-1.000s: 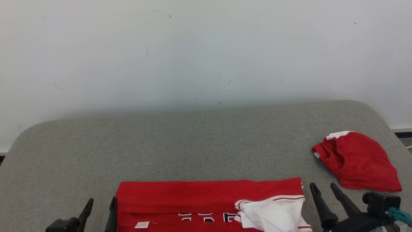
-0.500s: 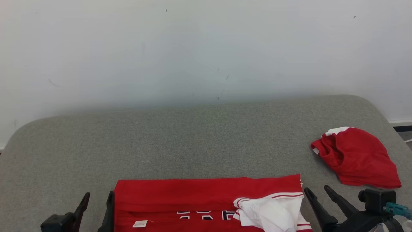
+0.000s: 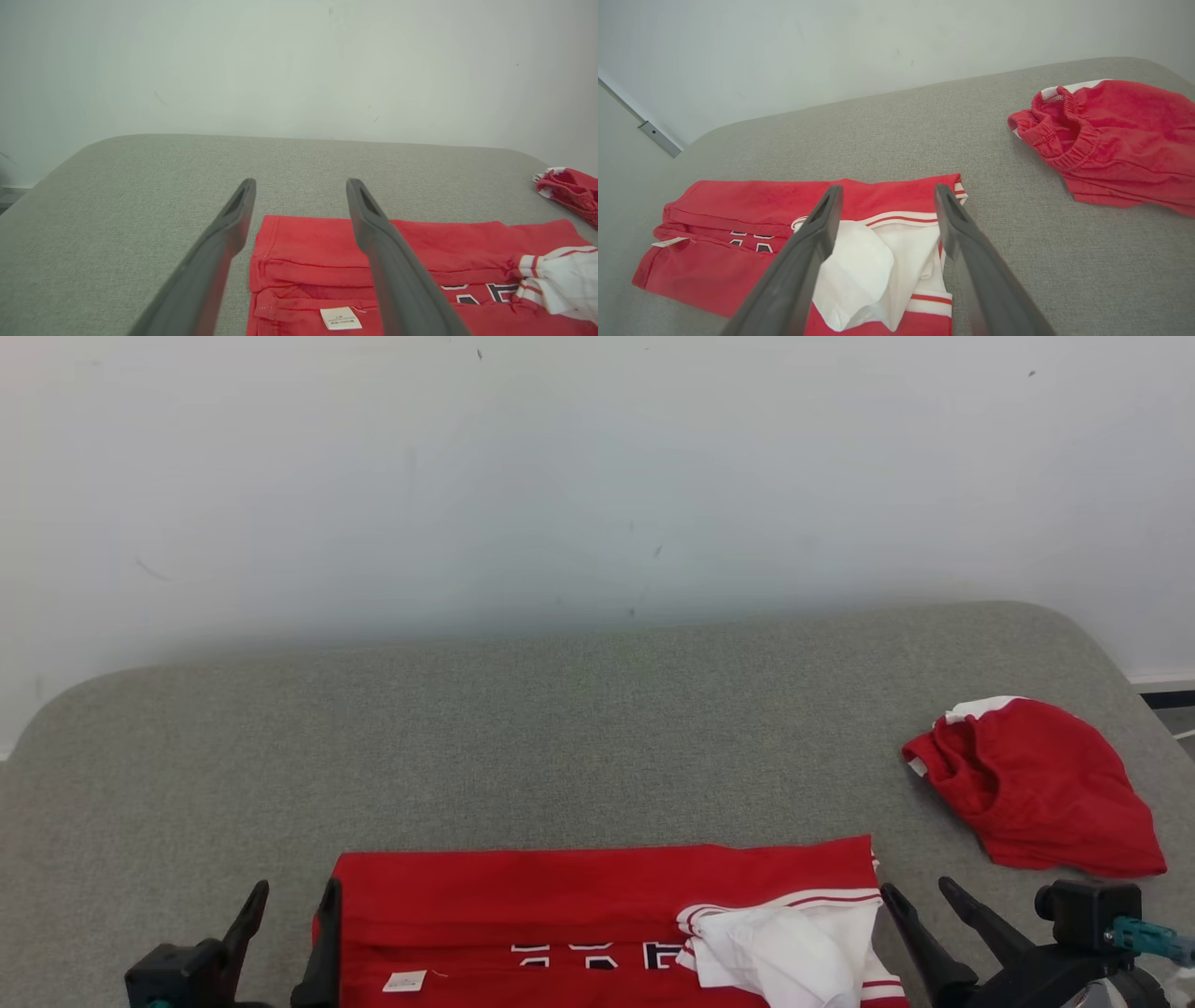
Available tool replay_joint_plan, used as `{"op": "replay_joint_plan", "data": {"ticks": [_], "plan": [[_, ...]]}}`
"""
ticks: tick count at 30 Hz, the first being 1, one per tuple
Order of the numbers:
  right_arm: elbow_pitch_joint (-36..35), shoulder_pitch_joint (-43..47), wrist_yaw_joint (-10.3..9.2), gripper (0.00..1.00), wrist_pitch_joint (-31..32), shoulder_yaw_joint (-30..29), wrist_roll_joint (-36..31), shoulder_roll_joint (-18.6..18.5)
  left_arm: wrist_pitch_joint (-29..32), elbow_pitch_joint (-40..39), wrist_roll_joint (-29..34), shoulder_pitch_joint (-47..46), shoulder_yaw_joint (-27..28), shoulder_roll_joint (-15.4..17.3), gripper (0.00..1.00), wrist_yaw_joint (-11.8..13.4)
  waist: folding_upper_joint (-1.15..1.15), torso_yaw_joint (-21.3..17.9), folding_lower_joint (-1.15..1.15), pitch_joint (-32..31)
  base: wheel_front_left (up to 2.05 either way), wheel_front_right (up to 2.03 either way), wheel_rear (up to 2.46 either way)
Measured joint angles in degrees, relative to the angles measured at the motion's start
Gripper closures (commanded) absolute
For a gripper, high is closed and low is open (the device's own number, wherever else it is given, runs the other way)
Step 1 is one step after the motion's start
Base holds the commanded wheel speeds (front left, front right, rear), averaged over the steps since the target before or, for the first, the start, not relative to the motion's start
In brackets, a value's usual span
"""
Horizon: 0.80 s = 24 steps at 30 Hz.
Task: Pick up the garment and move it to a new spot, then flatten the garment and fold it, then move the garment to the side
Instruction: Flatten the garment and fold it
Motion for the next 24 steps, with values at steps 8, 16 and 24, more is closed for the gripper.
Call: {"op": "replay_joint_plan", "data": {"ticks": [8, 16, 24], "plan": [[6.28, -1.59, -3.09, 0.0, 7.62, 2.21, -0.55, -1.1, 2.0, -2.46, 1.3, 0.0, 0.27, -0.88, 0.0, 0.0, 0.0, 0.41, 0.0, 0.5, 0.0, 0.0, 0.0], [13.83, -8.34, -4.08, 0.0, 15.89, 4.63, -0.08, 0.82, 3.79, -3.11, 2.23, -0.31, -0.47, -2.12, 0.0, 0.0, 0.0, 1.62, 0.0, 1.34, 0.0, 0.0, 0.0], [21.18, -13.63, -4.6, 0.0, 21.04, 5.8, 0.64, 3.34, 5.25, -4.65, 3.61, -0.33, -1.21, -2.59, 0.0, 0.0, 0.0, 3.06, 0.0, 2.61, 0.0, 0.0, 0.0]]}}
